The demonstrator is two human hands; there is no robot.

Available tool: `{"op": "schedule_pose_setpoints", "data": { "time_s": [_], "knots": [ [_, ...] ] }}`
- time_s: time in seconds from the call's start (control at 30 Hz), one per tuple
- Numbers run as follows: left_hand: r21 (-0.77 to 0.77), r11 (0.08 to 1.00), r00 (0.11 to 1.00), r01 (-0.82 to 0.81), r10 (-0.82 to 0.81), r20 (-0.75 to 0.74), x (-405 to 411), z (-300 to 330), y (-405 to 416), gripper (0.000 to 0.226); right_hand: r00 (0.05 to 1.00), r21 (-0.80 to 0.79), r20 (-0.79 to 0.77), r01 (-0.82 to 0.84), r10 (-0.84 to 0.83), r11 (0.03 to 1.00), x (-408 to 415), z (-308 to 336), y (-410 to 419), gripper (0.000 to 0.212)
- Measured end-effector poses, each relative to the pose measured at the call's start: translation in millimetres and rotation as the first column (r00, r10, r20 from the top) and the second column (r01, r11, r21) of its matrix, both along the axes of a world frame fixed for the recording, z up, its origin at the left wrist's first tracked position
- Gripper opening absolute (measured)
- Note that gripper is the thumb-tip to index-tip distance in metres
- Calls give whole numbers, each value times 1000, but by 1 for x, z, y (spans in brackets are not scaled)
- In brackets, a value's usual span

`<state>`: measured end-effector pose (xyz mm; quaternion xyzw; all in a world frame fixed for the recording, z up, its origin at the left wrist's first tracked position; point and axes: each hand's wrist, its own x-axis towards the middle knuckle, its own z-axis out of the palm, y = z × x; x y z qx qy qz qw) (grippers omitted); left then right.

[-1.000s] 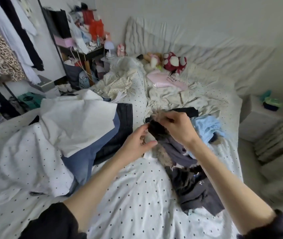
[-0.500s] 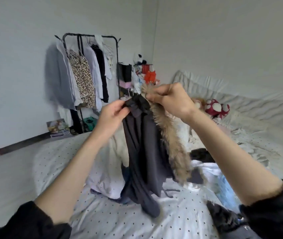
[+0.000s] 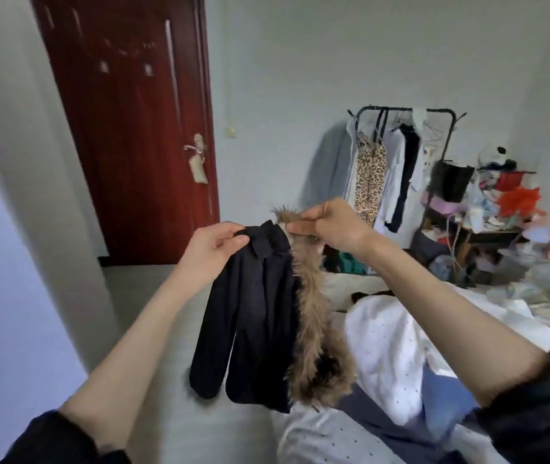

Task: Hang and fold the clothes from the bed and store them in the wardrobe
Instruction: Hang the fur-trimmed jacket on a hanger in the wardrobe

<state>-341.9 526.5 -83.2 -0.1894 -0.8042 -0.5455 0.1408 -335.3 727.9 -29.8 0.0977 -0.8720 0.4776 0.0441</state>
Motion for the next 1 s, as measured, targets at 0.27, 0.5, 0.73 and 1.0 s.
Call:
{"op": "schedule_pose_setpoints", "data": {
  "time_s": [0.27, 0.5, 0.73, 1.0],
  "knots": [
    [2, 873, 867, -487, 484, -118, 45, -15, -161, 9, 965, -130, 112, -222, 237, 966, -13, -3, -188, 27],
    [-42, 885, 864, -464, 463, 201, 106, -85, -213, 19, 901, -306, 249, -274, 355, 912, -1, -19, -317, 10],
    [-294, 584, 572, -757, 809, 134, 132, -97, -286, 10, 819, -394, 246, -404, 519, 825, 6, -34, -395, 13],
    [-228, 571, 536, -788, 820, 201, 166, -56, -356, 13, 693, 338, 98, -698, 714, 631, -14, -81, -432, 24]
  ]
}}
